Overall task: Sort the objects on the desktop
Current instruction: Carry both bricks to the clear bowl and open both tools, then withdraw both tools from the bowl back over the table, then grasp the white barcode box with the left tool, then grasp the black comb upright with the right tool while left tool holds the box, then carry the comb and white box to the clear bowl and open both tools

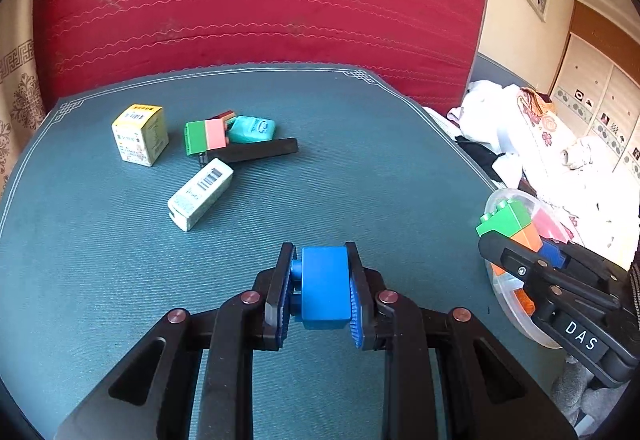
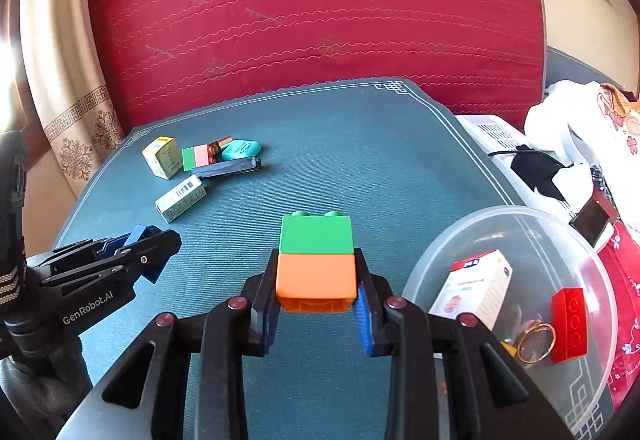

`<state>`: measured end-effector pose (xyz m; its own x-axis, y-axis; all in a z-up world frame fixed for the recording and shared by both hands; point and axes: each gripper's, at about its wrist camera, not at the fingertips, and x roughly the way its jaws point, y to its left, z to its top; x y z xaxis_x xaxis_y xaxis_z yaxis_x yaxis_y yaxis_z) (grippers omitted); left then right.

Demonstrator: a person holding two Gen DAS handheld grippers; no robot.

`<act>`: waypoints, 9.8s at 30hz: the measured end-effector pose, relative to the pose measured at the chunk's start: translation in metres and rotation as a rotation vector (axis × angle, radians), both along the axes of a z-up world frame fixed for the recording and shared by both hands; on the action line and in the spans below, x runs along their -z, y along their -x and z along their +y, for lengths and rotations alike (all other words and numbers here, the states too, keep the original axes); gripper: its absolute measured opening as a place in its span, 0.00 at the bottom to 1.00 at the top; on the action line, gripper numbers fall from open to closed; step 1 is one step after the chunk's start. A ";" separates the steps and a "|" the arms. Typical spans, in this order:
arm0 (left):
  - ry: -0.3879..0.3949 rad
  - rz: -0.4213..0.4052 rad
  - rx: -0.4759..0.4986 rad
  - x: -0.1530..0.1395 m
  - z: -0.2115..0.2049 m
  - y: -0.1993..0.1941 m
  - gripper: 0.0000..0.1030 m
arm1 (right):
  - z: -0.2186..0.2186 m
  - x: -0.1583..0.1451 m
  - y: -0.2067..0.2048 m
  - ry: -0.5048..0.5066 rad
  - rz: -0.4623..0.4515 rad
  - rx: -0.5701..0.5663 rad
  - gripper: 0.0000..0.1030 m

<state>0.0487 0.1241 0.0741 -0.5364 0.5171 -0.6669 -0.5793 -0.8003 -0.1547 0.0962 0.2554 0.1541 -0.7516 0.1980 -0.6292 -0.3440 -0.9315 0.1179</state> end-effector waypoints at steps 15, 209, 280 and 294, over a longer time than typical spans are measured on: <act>0.014 0.033 0.214 -0.014 0.093 -0.047 0.25 | 0.072 -0.014 -0.071 -0.014 0.023 0.173 0.34; 0.029 -0.035 -0.336 0.043 -0.084 0.134 0.26 | -0.045 0.039 0.192 0.046 -0.210 -0.637 0.65; 0.034 0.081 -0.233 0.022 -0.055 0.095 0.26 | 0.014 -0.014 -0.020 0.062 -0.048 -0.005 0.28; 0.057 0.127 -0.145 0.003 -0.025 0.066 0.26 | 0.075 -0.017 -0.071 0.086 0.001 0.130 0.28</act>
